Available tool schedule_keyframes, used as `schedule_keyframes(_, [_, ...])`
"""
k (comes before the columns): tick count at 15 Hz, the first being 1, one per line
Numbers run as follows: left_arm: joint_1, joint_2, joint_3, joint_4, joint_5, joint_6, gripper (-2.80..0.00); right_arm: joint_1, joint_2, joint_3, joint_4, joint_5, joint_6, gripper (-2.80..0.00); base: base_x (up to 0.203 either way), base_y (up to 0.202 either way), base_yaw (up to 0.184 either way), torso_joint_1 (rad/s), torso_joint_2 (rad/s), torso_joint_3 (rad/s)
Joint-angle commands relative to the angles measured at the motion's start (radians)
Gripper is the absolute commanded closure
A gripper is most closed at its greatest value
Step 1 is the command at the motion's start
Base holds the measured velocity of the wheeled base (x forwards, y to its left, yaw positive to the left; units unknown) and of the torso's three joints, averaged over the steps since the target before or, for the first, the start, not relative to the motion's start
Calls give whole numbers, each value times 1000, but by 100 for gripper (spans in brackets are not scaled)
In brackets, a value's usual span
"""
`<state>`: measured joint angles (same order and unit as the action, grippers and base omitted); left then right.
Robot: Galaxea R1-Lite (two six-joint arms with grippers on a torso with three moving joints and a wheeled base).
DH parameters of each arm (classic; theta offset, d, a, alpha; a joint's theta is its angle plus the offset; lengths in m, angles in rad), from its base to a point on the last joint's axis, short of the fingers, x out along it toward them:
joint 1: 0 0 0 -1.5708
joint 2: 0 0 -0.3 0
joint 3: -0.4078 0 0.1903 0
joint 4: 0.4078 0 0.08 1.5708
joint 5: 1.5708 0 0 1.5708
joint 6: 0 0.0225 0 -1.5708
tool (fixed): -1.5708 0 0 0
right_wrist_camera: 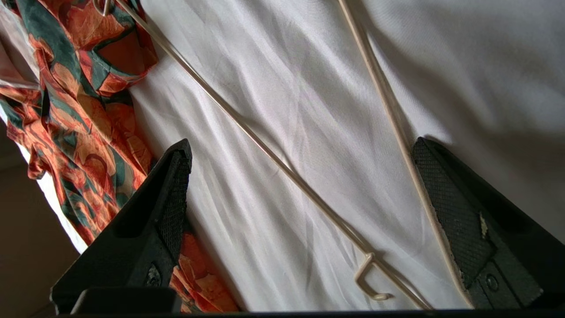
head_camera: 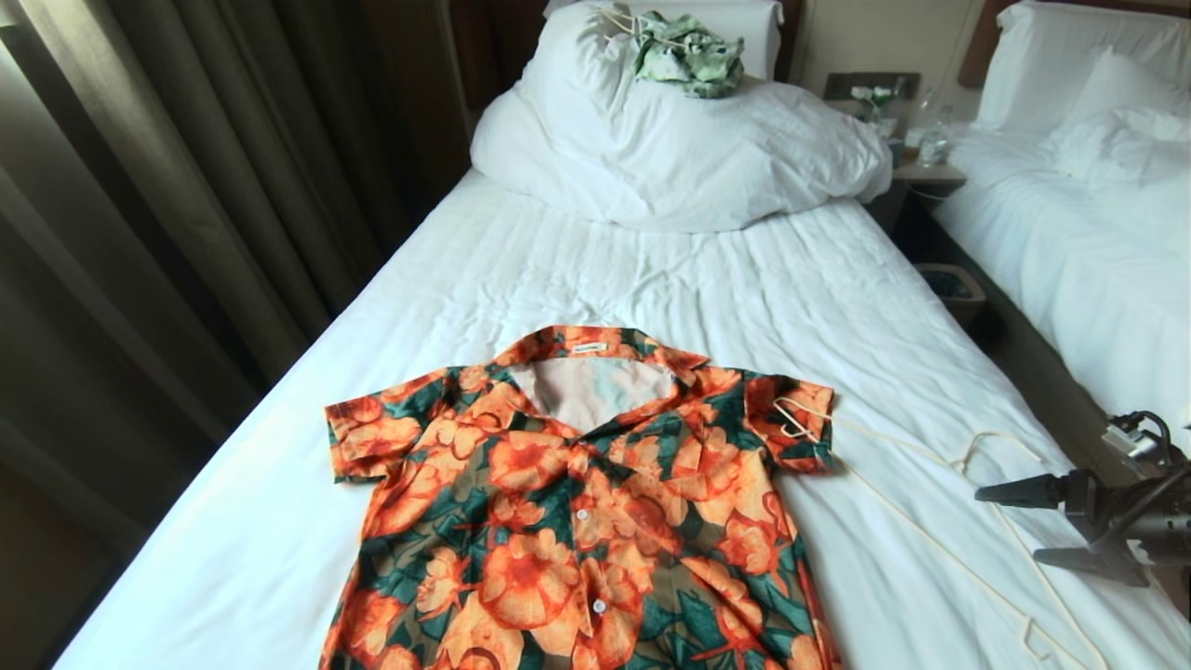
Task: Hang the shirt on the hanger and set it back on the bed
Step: Lift the shirt and hanger
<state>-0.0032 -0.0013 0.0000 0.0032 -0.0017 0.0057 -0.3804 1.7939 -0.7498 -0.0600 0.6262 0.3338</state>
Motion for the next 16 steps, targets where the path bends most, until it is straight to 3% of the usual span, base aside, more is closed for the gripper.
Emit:
schedule_keyframes(1, [0, 0, 2, 0, 0, 0, 0, 0, 13, 1, -1, 3, -6, -280, 0, 0, 0, 0, 0, 0])
schedule_keyframes(4, [0, 0, 2, 0, 0, 0, 0, -1, 23, 23, -48, 3, -29, -280, 0, 0, 0, 0, 0, 0])
schedule_keyframes(8, [0, 0, 2, 0, 0, 0, 0, 1, 86, 167, -434, 26, -18, -280, 0, 0, 0, 0, 0, 0])
schedule_keyframes(10, [0, 0, 2, 0, 0, 0, 0, 1, 109, 226, -595, 84, 14, -280, 0, 0, 0, 0, 0, 0])
schedule_keyframes(12, [0, 0, 2, 0, 0, 0, 0, -3, 121, 254, -721, 185, 111, -280, 0, 0, 0, 0, 0, 0])
schedule_keyframes(16, [0, 0, 2, 0, 0, 0, 0, -2, 132, 275, -814, 305, 174, -280, 0, 0, 0, 0, 0, 0])
